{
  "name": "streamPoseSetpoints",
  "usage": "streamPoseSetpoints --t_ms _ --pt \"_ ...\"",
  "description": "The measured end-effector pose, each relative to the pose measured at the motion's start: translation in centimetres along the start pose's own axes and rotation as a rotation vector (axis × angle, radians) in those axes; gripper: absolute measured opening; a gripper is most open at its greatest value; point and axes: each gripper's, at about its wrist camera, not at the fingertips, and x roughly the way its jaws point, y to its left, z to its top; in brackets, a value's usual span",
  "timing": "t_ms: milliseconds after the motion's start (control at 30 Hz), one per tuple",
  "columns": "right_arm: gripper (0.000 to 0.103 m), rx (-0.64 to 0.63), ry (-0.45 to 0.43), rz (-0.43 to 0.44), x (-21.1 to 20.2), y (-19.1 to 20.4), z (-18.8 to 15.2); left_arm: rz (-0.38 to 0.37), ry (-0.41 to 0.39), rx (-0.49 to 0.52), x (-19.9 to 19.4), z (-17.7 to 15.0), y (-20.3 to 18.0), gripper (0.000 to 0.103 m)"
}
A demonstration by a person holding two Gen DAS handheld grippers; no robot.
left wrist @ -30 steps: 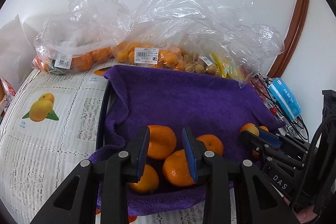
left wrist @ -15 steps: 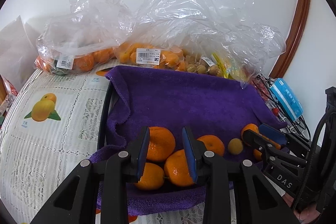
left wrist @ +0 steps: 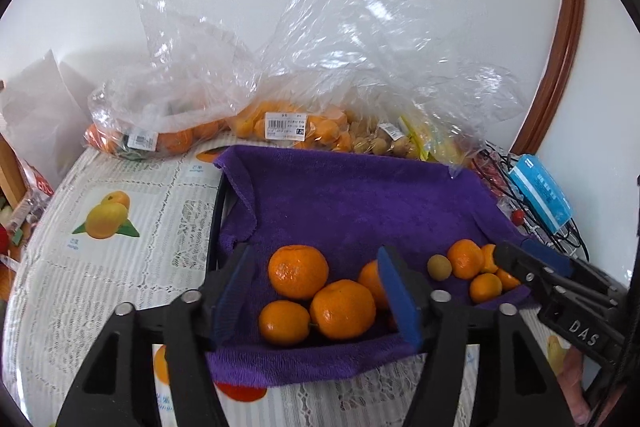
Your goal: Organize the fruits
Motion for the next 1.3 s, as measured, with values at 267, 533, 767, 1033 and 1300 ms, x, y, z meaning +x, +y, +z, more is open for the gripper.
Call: streamPoseSetpoints --t_ms 267,533,767,1033,1300 --pt "0.072 -0.023 -0.042 -0.095 -8.3 -0.3 -0.7 0.033 -0.001 0.015 -6.7 -2.1 -2.3 0.071" --pt "0.082 0.029 -0.026 -0.13 -15.0 -1.6 -4.1 0.039 -0.043 0.044 -14.1 -4.0 -4.5 0.08" --pt "0.099 0.019 -0.104 -0.118 -20.0 -1.0 -7.1 0.052 -0.055 0.048 -18.5 -5.9 -5.6 0.087" --pt "0.101 0.017 -0.102 -0.147 -23.0 -0.7 -7.9 0.057 -0.065 0.048 -21.5 -6.6 -6.6 0.09" --pt "0.101 0.039 -0.127 -0.149 -24.5 -1.2 -8.3 0.064 -0.067 0.046 -22.3 -6.7 -6.9 0.09"
